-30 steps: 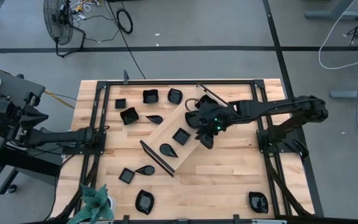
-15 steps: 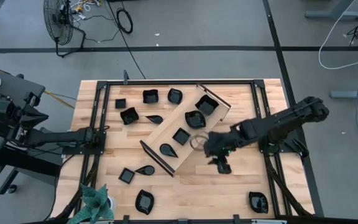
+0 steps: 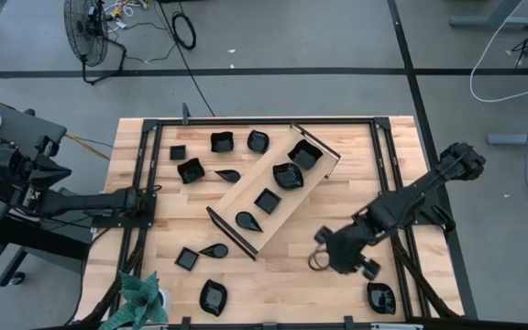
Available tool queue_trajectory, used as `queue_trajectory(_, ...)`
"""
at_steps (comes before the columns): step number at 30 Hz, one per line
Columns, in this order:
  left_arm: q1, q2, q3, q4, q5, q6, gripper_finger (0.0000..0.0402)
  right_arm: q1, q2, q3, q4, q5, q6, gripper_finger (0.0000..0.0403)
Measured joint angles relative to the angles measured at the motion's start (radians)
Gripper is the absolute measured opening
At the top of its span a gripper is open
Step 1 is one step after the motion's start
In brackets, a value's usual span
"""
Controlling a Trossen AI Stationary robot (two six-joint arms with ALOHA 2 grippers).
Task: Pick & Place Mini shaped plates
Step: Stack the black leaf shaped bowl on top of the black leaf shaped bowl on the shelf
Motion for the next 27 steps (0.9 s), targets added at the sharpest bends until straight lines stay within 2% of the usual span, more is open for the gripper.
queue_trajectory(5, 0.0, 0.0, 0.0, 0.0, 0.0, 0.0, 0.0025, 0.088, 0.0, 0.0, -0.023, -0.011, -0.171, 0.0144)
queue_trajectory(14, 0.0, 0.0, 0.0, 0.0, 0.0, 0.0, 0.0025, 0.237, 0.008, 0.0, -0.03, -0.01, -0.38, 0.0144)
queue_trajectory(27, 0.0, 0.0, 0.0, 0.0, 0.0, 0.0, 0.0025, 0.311, 0.139, 0.0, -0.031, -0.016, -0.414, 0.0144)
